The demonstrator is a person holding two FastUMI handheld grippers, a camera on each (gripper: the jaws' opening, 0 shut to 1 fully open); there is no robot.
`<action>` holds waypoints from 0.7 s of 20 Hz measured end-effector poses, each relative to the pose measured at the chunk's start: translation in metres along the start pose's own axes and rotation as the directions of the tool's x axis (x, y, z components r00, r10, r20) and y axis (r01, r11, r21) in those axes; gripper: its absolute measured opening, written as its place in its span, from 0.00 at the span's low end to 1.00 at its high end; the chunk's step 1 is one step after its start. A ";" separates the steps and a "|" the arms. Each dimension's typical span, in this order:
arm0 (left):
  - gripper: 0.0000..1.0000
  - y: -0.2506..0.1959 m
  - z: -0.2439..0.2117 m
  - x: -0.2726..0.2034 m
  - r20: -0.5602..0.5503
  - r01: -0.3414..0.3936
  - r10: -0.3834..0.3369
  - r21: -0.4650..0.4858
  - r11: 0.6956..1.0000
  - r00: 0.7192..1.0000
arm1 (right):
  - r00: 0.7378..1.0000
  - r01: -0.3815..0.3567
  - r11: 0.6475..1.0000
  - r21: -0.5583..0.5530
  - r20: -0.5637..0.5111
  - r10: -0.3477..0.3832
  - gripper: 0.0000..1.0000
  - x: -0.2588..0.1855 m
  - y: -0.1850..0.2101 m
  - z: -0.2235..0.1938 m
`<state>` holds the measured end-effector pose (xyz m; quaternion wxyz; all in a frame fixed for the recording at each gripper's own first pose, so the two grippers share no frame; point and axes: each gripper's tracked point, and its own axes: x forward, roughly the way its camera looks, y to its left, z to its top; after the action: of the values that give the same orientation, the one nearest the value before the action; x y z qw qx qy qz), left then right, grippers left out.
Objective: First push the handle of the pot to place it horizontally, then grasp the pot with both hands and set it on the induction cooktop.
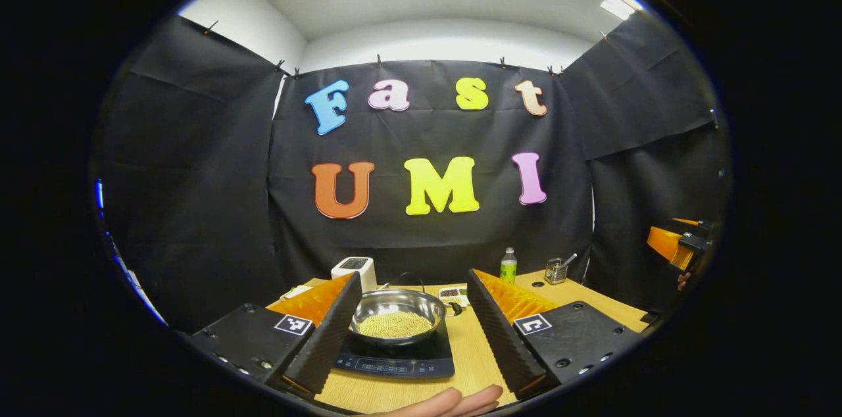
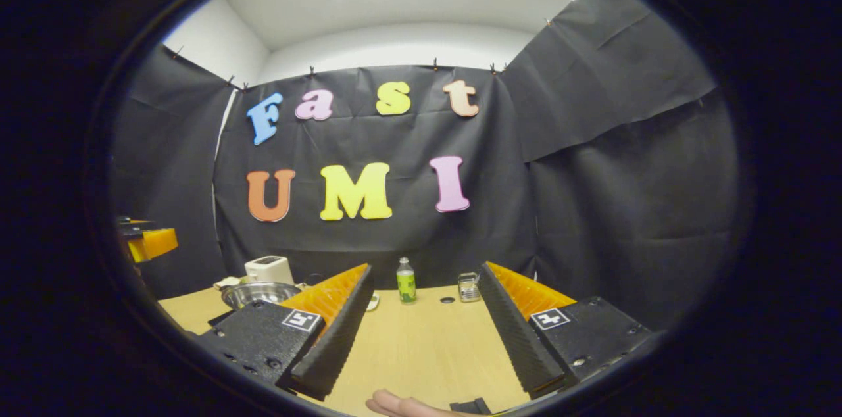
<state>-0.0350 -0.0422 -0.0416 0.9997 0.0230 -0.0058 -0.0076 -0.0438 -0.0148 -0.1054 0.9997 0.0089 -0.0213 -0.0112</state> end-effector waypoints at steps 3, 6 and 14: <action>0.95 0.003 -0.003 -0.002 -0.005 -0.004 0.004 0.000 1.000 1.000 | 1.000 -0.009 1.000 0.013 -0.008 0.009 1.00 0.001 0.002 -0.003; 0.95 0.004 -0.004 -0.001 -0.009 -0.004 0.004 -0.002 1.000 1.000 | 1.000 -0.010 1.000 0.022 -0.010 0.010 1.00 0.003 0.002 -0.004; 0.95 0.002 -0.009 -0.002 -0.025 -0.001 0.000 -0.007 1.000 1.000 | 0.999 0.002 0.999 0.037 -0.034 -0.001 0.96 0.003 -0.003 -0.014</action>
<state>-0.0365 -0.0395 -0.0505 0.9998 0.0193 0.0066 -0.0071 -0.0406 -0.0180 -0.1191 0.9995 0.0275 -0.0046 -0.0113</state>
